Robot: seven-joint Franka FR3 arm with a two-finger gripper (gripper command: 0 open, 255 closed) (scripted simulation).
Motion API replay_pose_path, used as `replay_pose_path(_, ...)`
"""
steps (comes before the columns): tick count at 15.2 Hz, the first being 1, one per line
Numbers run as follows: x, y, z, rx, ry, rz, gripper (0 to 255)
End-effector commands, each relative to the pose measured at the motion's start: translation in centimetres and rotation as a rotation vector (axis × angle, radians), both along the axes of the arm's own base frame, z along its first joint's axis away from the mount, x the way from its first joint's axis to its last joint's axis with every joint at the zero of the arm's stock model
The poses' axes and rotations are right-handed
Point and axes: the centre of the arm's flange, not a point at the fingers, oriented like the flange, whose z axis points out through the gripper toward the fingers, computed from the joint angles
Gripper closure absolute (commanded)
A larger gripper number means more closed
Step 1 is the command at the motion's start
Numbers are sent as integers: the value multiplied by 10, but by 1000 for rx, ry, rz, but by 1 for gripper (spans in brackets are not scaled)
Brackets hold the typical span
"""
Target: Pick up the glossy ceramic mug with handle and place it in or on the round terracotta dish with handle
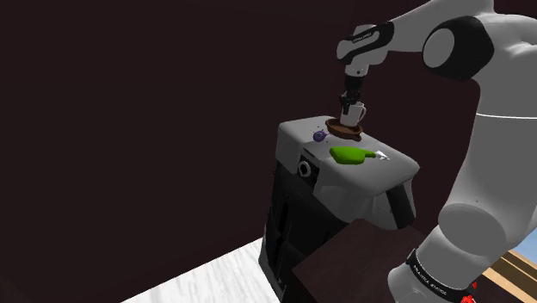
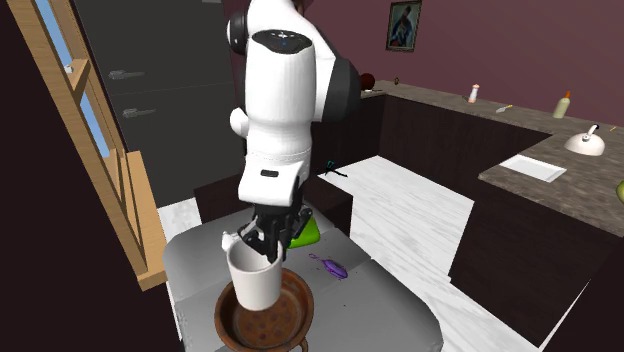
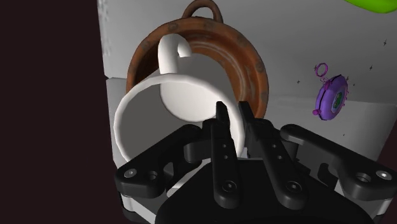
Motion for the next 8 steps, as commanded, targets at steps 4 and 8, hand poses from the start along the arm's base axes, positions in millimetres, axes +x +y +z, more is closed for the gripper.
replay_pose_path(4,-1,0,-13,0,-1,0,255)
replay_pose_path(8,-1,0,-13,0,-1,0,255)
